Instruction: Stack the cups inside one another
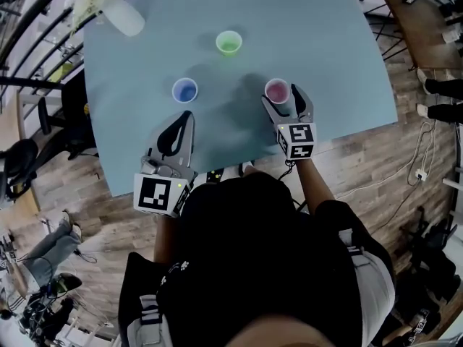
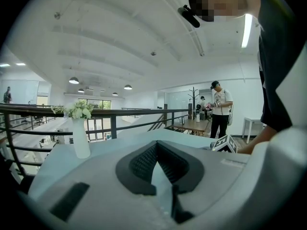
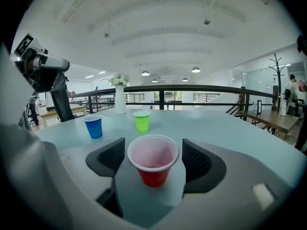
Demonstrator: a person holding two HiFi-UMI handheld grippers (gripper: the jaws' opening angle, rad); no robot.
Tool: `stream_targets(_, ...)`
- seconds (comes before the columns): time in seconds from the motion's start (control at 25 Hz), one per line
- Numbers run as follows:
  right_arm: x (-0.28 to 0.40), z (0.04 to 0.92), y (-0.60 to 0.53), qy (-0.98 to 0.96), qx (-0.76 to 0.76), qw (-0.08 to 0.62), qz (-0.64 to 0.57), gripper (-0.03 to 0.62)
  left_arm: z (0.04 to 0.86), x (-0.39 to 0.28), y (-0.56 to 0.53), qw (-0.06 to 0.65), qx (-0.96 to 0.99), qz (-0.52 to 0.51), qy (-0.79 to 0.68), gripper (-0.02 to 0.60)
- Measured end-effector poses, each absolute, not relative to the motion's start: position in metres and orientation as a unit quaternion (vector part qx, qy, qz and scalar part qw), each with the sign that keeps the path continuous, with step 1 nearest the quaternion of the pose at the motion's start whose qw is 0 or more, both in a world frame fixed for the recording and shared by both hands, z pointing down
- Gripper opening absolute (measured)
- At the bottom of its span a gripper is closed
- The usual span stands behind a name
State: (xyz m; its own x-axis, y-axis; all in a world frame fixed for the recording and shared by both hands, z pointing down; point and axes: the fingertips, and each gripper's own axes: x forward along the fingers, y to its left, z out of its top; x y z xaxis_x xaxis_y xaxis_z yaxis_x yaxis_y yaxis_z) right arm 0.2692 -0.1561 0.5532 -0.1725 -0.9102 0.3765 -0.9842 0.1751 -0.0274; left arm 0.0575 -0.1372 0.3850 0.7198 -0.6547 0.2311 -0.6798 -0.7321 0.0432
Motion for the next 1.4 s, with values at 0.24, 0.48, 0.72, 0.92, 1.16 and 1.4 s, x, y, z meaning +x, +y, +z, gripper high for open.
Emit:
stream_targets(0.24, 0.271, 0.557, -0.158, -0.753, 0.627, 0.142, 0.140, 0.368, 0.386, 0.051, -0.137, 0.061, 0.921, 0.105, -0.370, -0.014)
stream_targets(0.48, 0.271, 0.557, -0.157, -0.756, 0.621, 0.148, 0.144, 0.351, 0.386, 0.048, -0.135, 0.061, 0.919, 0.108, -0.374, -0.014)
stream_targets(0.72, 0.260, 0.535, -0.161, -0.768, 0.612, 0.135, 0.130, 0.350, 0.383, 0.041, -0.139, 0.062, 0.918, 0.101, -0.379, -0.014)
stream_targets(0.92, 0.242, 0.507, -0.170, -0.788, 0.593, 0.119, 0.112, 0.348, 0.386, 0.036, -0.139, 0.064, 0.916, 0.099, -0.383, -0.014)
stream_targets(1.16, 0.204, 0.475, -0.189, -0.819, 0.559, 0.099, 0.085, 0.348, 0.381, 0.022, -0.143, 0.066, 0.910, 0.087, -0.401, -0.014)
stream_targets(1.4, 0.162, 0.455, -0.209, -0.850, 0.516, 0.087, 0.062, 0.348, 0.376, 0.002, -0.147, 0.065, 0.896, 0.077, -0.432, -0.014)
